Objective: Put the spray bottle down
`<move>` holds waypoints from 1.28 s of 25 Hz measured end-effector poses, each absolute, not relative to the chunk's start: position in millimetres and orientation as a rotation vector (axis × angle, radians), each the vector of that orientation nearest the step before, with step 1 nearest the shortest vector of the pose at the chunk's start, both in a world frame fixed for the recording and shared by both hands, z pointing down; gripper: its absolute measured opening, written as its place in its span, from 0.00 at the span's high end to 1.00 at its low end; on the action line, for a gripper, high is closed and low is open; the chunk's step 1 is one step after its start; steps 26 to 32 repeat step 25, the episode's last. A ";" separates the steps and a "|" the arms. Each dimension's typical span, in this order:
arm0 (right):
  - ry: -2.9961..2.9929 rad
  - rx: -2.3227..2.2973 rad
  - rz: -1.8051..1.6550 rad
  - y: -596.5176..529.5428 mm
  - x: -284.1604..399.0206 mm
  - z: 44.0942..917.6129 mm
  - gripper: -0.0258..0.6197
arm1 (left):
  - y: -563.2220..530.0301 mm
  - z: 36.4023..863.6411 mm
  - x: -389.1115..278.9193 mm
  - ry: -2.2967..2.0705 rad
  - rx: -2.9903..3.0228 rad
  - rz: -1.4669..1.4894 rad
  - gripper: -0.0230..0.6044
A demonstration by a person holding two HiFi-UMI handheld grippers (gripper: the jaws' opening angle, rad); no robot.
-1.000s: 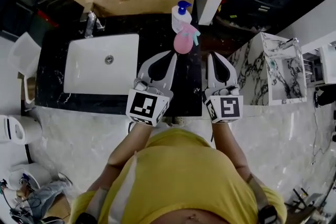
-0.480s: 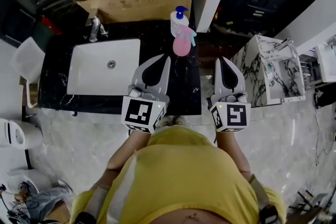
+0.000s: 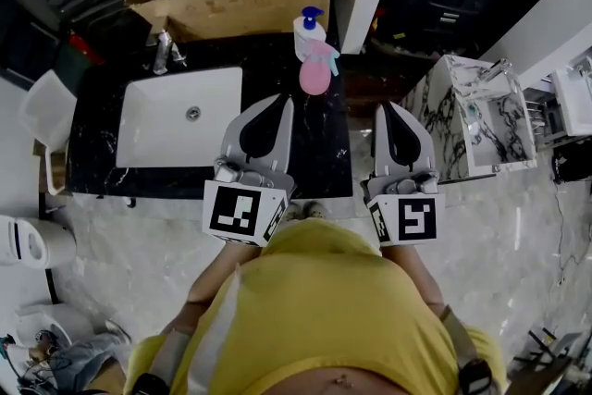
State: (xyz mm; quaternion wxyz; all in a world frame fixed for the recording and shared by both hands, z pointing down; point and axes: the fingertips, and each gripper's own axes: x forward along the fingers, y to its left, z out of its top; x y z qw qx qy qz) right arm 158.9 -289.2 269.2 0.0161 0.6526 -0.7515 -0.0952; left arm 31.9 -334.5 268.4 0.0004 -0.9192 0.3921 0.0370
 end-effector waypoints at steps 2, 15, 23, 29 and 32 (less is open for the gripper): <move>-2.342 2.007 -0.305 -289.5 156.5 269.3 0.96 | -333.9 266.9 32.8 1.232 -2.884 0.115 0.96; -2.354 2.006 -0.249 -293.2 161.0 279.4 0.96 | -334.4 274.2 40.9 1.215 -2.910 0.100 0.96; -2.340 2.020 -0.232 -295.5 156.7 284.2 0.96 | -337.4 283.3 37.5 1.191 -2.929 0.102 0.96; -2.335 2.020 -0.232 -295.6 154.0 285.3 0.96 | -337.8 282.6 34.8 1.188 -2.935 0.092 0.96; -2.335 2.020 -0.232 -295.6 154.0 285.3 0.96 | -337.8 282.6 34.8 1.188 -2.935 0.092 0.96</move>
